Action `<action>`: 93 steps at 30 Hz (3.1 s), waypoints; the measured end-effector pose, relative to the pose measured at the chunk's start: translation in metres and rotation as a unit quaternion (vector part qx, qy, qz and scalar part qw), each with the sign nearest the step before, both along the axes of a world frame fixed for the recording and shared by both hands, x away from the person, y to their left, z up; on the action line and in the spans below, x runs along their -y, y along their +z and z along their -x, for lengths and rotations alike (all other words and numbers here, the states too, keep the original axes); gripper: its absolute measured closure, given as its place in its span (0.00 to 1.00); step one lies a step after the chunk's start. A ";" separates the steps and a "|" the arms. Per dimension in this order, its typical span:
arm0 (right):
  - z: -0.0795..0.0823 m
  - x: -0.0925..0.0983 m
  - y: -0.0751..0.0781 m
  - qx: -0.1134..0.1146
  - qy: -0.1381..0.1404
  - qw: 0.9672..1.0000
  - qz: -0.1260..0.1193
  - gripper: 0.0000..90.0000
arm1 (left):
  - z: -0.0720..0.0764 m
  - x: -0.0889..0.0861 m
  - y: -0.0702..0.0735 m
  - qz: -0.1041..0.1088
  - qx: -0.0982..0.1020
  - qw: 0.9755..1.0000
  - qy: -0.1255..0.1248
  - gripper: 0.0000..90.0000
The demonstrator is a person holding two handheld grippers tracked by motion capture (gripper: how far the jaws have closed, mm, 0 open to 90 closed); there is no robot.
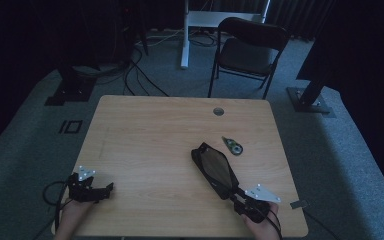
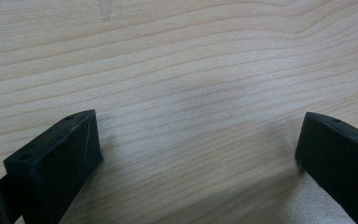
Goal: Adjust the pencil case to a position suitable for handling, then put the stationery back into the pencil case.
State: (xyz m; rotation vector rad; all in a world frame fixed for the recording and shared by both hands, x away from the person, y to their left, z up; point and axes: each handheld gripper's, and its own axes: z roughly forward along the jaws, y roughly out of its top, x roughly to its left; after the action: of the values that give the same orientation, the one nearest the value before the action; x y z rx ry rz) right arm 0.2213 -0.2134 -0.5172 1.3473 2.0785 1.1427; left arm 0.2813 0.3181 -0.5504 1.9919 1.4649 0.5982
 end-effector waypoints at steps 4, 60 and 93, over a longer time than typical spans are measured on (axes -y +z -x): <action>0.001 -0.002 0.004 0.003 0.005 1.000 -0.013 0.62 | 0.000 0.000 0.000 0.000 0.000 1.000 0.000 0.00; -0.147 0.051 -0.007 0.017 -0.015 1.000 0.007 0.23 | 0.000 0.000 0.000 0.001 0.000 1.000 0.001 0.00; -0.210 0.022 -0.020 -0.008 0.019 0.997 0.067 0.30 | 0.000 0.000 0.000 0.001 0.000 1.000 0.001 0.00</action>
State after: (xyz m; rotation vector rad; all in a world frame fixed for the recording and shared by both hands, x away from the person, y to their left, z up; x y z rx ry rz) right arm 0.4313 -0.2353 -0.5374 1.2623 2.1608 0.9901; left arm 0.2812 0.3179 -0.5503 1.9897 1.4678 0.5979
